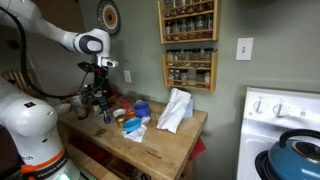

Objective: Pick up the top blue mug from the stack and put it on the bottom right side of the table

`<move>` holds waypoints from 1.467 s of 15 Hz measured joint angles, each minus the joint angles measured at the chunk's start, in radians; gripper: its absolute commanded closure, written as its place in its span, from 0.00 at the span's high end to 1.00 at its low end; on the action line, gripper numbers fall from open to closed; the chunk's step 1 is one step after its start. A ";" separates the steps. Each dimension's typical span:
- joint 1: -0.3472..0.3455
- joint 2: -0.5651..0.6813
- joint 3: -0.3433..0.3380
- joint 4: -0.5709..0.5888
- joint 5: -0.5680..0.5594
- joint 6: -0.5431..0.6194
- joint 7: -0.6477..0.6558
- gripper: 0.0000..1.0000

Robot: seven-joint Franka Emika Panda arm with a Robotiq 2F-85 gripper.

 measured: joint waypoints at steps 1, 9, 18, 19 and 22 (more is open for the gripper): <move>0.000 0.000 0.000 0.000 0.000 0.000 0.000 1.00; 0.000 0.000 0.000 0.000 0.000 0.000 0.000 1.00; 0.001 0.001 -0.001 0.001 0.018 0.001 -0.001 1.00; 0.000 0.005 -0.001 0.001 0.044 0.023 0.020 1.00; -0.005 0.055 0.001 0.002 0.110 0.179 0.109 1.00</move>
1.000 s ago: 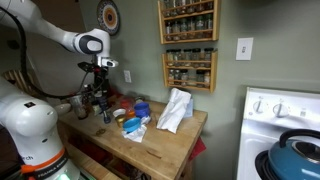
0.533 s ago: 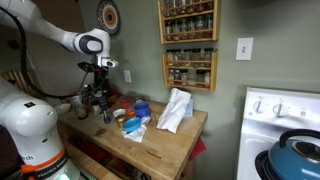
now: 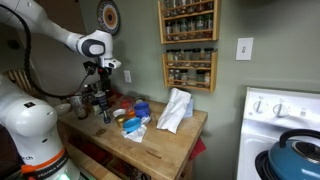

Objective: Pick up the top blue mug from the stack and put it on the bottom right side of the table

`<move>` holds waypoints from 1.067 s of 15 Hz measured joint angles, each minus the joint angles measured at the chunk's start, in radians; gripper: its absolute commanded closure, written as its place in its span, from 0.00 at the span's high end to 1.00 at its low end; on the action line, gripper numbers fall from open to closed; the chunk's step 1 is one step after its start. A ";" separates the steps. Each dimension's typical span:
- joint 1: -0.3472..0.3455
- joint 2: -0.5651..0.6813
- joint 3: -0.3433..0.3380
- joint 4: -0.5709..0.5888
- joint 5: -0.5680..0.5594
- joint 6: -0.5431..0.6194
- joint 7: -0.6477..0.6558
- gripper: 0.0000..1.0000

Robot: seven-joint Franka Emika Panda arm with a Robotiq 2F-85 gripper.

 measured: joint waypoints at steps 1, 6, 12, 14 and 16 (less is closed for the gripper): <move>-0.008 0.025 0.003 -0.001 0.000 0.065 0.032 1.00; -0.107 0.159 0.022 -0.004 -0.175 0.298 0.228 1.00; -0.203 0.239 -0.013 -0.002 -0.394 0.317 0.354 1.00; -0.194 0.236 -0.012 0.000 -0.394 0.317 0.355 1.00; -0.191 0.236 -0.013 0.001 -0.404 0.317 0.355 1.00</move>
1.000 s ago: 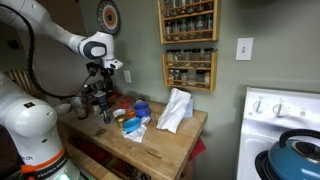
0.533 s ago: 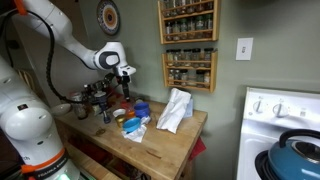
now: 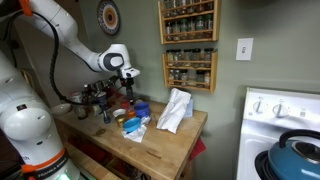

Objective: Pick up the top blue mug from the stack and put it on the bottom right side of the table

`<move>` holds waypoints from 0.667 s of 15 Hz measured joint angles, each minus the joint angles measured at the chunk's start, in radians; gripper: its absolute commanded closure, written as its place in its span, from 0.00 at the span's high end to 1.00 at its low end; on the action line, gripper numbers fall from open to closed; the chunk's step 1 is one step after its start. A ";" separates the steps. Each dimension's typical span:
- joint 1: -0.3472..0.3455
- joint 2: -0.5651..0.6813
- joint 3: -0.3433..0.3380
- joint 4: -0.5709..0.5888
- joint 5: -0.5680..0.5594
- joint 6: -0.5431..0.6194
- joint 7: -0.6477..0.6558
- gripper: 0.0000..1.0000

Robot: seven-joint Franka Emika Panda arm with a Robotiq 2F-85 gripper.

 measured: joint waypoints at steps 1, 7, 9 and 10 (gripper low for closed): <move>-0.002 0.000 0.003 0.001 -0.059 0.000 0.007 1.00; 0.041 0.000 -0.005 0.023 -0.161 -0.001 -0.090 1.00; 0.075 0.021 -0.019 0.047 -0.042 -0.037 -0.205 1.00; 0.083 0.037 -0.027 0.064 0.009 -0.068 -0.256 1.00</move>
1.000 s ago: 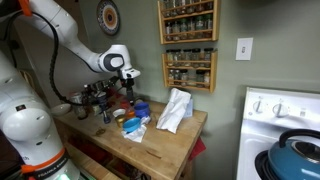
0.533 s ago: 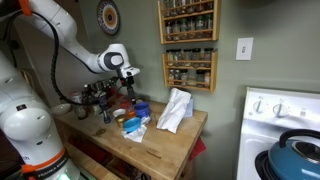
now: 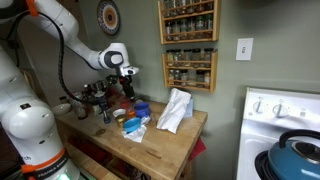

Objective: Pick up the top blue mug from the stack and put it on the bottom right side of the table

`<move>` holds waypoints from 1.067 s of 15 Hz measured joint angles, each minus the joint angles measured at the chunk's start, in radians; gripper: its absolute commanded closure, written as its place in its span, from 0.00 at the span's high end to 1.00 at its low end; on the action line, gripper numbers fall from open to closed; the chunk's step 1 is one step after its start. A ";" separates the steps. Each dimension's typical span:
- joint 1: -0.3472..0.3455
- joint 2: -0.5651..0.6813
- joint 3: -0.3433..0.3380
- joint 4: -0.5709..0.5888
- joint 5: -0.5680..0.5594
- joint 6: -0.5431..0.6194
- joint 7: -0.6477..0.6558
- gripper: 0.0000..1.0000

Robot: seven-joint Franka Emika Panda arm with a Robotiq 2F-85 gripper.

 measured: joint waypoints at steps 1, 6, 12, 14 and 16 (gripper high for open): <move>0.001 0.012 -0.004 0.011 0.008 -0.006 -0.013 1.00; 0.004 0.011 -0.003 0.011 0.011 0.014 -0.023 1.00; 0.046 0.098 -0.068 0.036 0.322 0.252 -0.400 1.00; 0.040 0.148 -0.087 0.061 0.293 0.263 -0.502 1.00; 0.024 0.186 -0.107 0.080 0.186 0.263 -0.541 1.00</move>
